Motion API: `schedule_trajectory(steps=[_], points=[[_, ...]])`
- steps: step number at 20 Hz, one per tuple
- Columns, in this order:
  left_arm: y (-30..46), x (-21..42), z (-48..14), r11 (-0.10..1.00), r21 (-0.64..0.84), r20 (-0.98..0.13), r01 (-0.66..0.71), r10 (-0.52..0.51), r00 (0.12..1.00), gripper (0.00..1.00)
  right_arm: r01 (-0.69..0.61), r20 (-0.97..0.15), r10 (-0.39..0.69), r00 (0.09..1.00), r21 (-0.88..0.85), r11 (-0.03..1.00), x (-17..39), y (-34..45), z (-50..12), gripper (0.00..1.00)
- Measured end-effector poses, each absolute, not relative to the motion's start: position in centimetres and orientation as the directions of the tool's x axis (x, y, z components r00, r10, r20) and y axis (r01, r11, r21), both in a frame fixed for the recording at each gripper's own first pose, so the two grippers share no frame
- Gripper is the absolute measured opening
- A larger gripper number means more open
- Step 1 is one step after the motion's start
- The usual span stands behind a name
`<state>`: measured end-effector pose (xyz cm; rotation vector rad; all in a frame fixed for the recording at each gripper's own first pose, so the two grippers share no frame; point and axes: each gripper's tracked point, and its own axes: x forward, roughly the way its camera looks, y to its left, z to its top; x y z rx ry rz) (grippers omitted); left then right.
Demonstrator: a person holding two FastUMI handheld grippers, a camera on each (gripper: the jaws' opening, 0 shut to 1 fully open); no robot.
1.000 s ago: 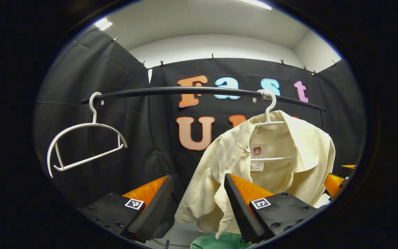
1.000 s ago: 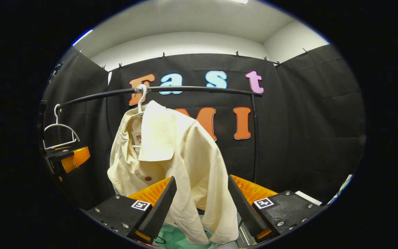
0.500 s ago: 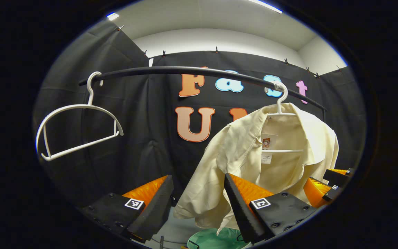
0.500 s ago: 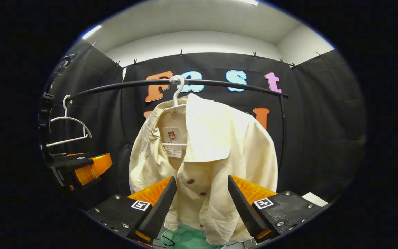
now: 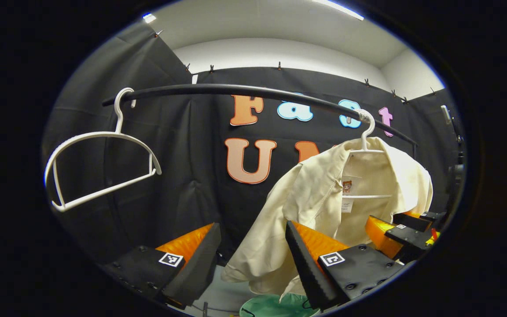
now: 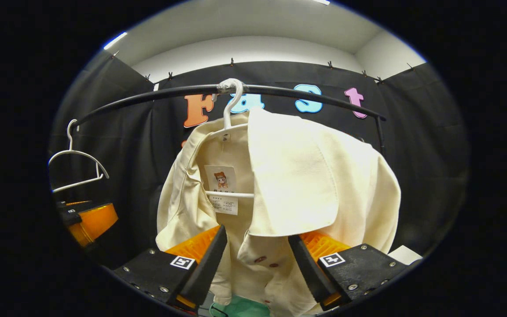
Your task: Grasp the clothes on the hanger with both hands and then place them into the laundry hamper below.
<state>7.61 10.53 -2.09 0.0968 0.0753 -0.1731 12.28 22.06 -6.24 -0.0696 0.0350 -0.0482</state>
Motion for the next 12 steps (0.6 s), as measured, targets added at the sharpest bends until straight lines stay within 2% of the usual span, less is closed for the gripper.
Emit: schedule_trajectory(steps=[4,6,9,10,11,12], points=[[9.9,6.9,-2.5,0.977,0.087,-0.089,0.193,-0.186,0.979,0.93,0.057,-0.058,-0.061,0.996,-0.073,0.996,13.3,21.3,-7.2,0.75],[9.7,6.6,-2.6,0.976,0.088,-0.09,0.197,-0.189,0.978,0.93,0.063,-0.062,-0.067,0.996,-0.061,0.996,13.1,20.7,-7.3,0.65],[9.3,5.9,-2.7,0.975,0.066,-0.095,0.214,-0.207,0.974,0.93,0.082,-0.066,-0.087,0.994,-0.066,0.994,12.5,19.3,-6.8,0.43],[9.2,5.7,-2.8,0.974,0.061,-0.098,0.218,-0.212,0.972,0.93,0.081,-0.068,-0.085,0.994,-0.063,0.995,12.1,19.0,-6.7,0.39],[9.1,5.4,-3.0,0.973,0.058,-0.103,0.223,-0.217,0.971,0.97,0.075,-0.069,-0.079,0.995,-0.054,0.996,11.6,18.8,-6.6,0.3],[8.9,5.3,-3.1,0.972,0.056,-0.107,0.228,-0.221,0.969,0.94,0.071,-0.066,-0.074,0.995,-0.042,0.997,10.9,18.7,-6.3,0.25]])
